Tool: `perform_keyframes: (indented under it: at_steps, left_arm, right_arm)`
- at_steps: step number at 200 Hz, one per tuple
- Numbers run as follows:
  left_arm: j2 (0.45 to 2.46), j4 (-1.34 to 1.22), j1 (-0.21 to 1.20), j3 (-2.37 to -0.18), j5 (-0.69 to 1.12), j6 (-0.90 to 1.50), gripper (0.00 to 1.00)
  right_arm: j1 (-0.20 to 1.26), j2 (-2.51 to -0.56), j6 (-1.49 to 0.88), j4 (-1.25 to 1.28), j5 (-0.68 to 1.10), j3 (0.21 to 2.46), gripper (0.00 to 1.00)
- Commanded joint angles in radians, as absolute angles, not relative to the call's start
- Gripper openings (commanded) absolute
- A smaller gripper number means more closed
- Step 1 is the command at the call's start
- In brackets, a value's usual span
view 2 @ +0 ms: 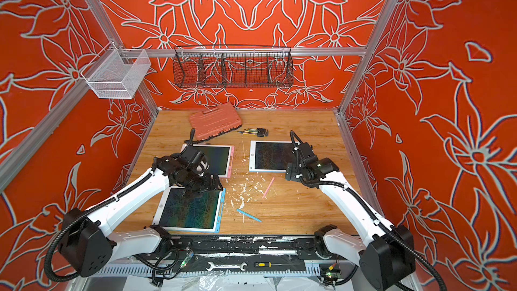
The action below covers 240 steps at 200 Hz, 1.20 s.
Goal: Place the stylus back onto the writing tablet
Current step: Move the writing tablet to the center of the board.
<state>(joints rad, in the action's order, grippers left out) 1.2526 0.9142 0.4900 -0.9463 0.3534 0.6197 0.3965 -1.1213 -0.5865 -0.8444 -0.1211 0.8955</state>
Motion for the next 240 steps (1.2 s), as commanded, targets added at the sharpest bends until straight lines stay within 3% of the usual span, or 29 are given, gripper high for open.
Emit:
perform_keyframes:
  at_steps: [1, 58, 125, 165, 240]
  left_arm:
    - [1.292, 0.923, 0.533, -0.928, 0.391, 0.659, 0.97]
    - [1.429, 0.82, 0.641, -0.945, 0.383, 0.691, 0.91]
    - [1.562, 0.79, 0.679, -0.988, 0.355, 0.662, 0.64]
    - [1.615, 0.802, 0.684, -1.003, 0.331, 0.661, 0.55]
    - [1.675, 0.844, 0.699, -1.02, 0.268, 0.658, 0.47]
  right_arm:
    - [0.417, -1.116, -0.61, -0.851, -0.075, 0.862, 0.97]
    - [0.484, -1.128, -0.651, -0.8, -0.044, 0.819, 0.97]
    - [0.564, -1.074, -0.605, -0.712, -0.044, 0.775, 0.97]
    - [0.592, -0.992, -0.581, -0.658, -0.049, 0.731, 0.97]
    - [0.605, -1.031, -0.573, -0.634, -0.033, 0.745, 0.97]
